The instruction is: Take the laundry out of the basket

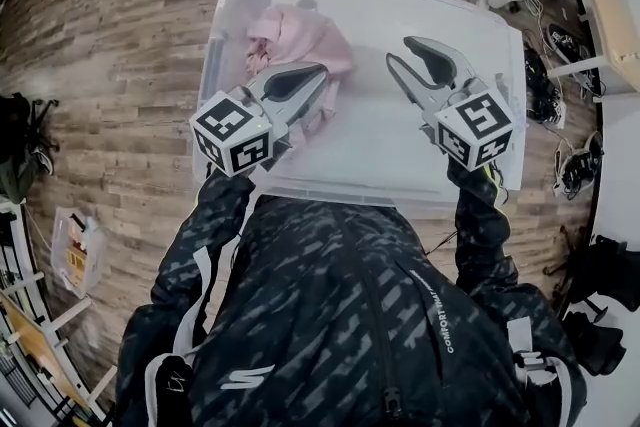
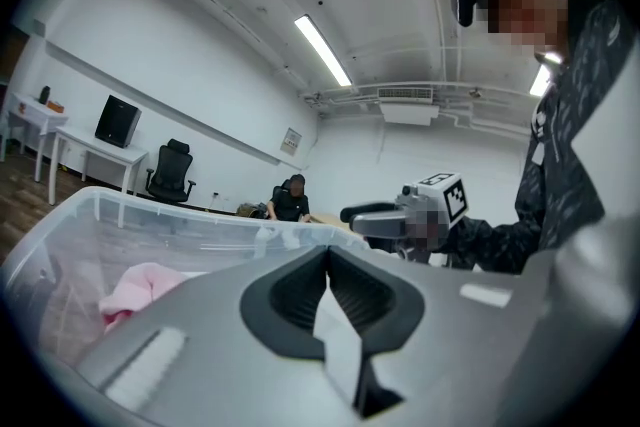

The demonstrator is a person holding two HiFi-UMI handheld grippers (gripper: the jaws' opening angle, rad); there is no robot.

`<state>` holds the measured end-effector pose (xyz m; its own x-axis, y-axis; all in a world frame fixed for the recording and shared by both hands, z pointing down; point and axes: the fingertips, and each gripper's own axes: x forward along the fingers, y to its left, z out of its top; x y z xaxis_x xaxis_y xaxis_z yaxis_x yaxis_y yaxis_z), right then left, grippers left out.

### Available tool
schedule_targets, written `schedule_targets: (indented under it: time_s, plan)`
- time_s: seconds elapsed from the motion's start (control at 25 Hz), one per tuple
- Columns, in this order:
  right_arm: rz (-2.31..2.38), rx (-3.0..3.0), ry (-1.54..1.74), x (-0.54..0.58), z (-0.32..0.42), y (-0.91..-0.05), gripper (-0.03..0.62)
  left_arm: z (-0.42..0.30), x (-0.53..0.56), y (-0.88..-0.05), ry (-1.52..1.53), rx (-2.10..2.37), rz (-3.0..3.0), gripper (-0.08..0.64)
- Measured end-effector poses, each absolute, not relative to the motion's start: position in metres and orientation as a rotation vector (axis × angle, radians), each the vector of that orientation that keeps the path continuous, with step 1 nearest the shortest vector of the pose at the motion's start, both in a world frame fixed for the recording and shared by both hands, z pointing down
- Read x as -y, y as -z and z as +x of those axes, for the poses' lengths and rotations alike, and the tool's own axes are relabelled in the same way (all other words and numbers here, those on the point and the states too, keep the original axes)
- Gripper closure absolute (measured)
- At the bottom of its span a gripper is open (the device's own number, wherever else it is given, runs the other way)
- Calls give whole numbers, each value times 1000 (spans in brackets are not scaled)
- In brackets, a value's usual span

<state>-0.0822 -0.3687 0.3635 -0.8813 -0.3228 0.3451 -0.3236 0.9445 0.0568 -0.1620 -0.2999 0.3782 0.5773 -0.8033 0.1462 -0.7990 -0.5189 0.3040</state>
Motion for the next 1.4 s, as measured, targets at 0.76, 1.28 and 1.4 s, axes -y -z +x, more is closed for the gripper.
schedule_targets:
  time_s: [0.76,1.28,1.4]
  plan:
    - [125,2469,19,343,-194,-498,347,-231,304,-466,-113,1400,2259,551]
    - [-32,2290,66,347,-222,-596,188,-238,297,-501,-148,1426,2116,551]
    - [-78,2245,119,349,-225,-622,135,-239,300,-515,-178,1401,2078,549]
